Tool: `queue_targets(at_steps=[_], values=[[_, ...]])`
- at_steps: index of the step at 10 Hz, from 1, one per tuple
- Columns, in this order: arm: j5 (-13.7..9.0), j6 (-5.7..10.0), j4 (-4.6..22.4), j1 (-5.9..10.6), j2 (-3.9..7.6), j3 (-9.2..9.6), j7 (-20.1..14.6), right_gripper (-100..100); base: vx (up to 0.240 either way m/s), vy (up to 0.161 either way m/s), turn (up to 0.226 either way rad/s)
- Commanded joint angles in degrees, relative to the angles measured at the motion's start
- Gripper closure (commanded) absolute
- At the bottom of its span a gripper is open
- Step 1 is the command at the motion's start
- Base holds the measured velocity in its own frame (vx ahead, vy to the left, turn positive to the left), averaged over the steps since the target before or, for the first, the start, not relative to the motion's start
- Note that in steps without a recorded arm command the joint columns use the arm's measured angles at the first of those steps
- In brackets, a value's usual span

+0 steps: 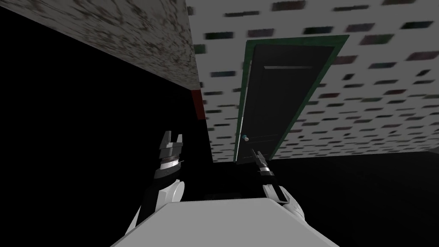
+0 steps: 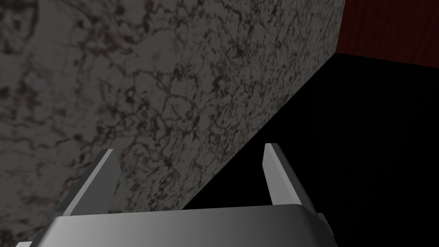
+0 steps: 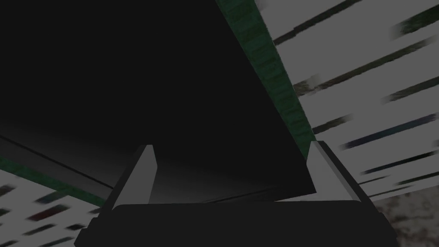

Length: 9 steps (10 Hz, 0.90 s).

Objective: Pull the door open

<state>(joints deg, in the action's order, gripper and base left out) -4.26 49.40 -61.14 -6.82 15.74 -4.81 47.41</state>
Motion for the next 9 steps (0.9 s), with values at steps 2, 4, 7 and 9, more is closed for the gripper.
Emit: queue_targets(at_steps=[2, 4, 7, 9], values=[[0.0, 1.09, 3.8, 0.88, 0.60, -0.39, 2.5, -100, 0.056, -0.023, 0.075], [0.0, 1.65, 6.1, 1.49, 1.02, -0.65, 3.9, -100, 0.043, -0.019, 0.076], [0.0, 2.74, 10.5, 2.68, 1.85, -1.15, 6.7, -100, 0.053, -0.031, 0.113], [0.0, 3.24, 13.1, 3.24, 2.23, -1.39, 8.0, -100, 0.051, -0.030, 0.045]])
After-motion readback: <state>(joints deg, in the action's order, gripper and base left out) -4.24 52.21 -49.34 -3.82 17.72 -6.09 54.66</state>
